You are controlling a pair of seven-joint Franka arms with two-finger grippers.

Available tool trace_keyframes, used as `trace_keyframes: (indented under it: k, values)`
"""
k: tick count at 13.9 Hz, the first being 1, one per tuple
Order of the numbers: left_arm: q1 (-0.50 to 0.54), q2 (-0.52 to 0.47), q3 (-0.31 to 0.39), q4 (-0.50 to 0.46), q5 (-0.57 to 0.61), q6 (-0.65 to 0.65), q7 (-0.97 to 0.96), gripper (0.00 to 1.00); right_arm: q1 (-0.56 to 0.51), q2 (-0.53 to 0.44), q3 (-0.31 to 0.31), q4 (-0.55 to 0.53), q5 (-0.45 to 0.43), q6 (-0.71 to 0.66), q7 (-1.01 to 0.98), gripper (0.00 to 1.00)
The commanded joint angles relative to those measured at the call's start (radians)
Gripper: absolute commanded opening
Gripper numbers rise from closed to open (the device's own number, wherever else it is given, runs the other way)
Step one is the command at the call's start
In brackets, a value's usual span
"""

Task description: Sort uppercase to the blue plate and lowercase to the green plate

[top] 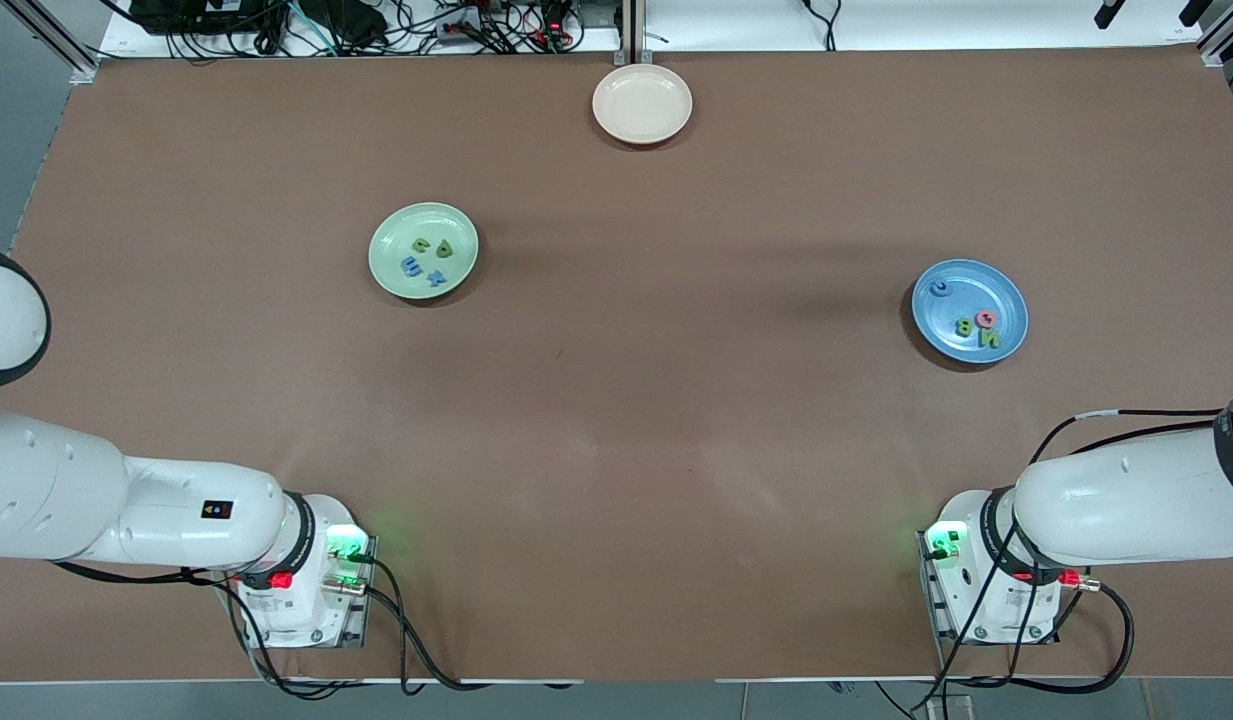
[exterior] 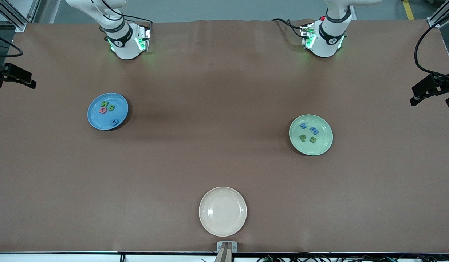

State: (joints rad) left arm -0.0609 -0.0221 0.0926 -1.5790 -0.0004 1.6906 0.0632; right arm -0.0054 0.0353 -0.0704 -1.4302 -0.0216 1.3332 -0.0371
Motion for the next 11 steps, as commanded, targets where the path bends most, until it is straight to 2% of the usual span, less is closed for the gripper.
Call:
trace_keyframes:
  k: [1,5,11]
  values:
    - [-0.007,-0.004,0.001,0.004,0.002,-0.005,0.018,1.00,-0.042,-0.026,0.037,-0.021,0.015,0.011,-0.012,1.00]
    - [-0.005,-0.004,-0.004,0.004,0.002,-0.005,0.021,1.00,-0.039,-0.121,0.037,-0.157,0.015,0.105,-0.010,1.00]
    - [-0.007,-0.004,-0.005,0.004,0.002,-0.005,0.011,1.00,-0.041,-0.133,0.034,-0.171,0.034,0.121,-0.010,1.00]
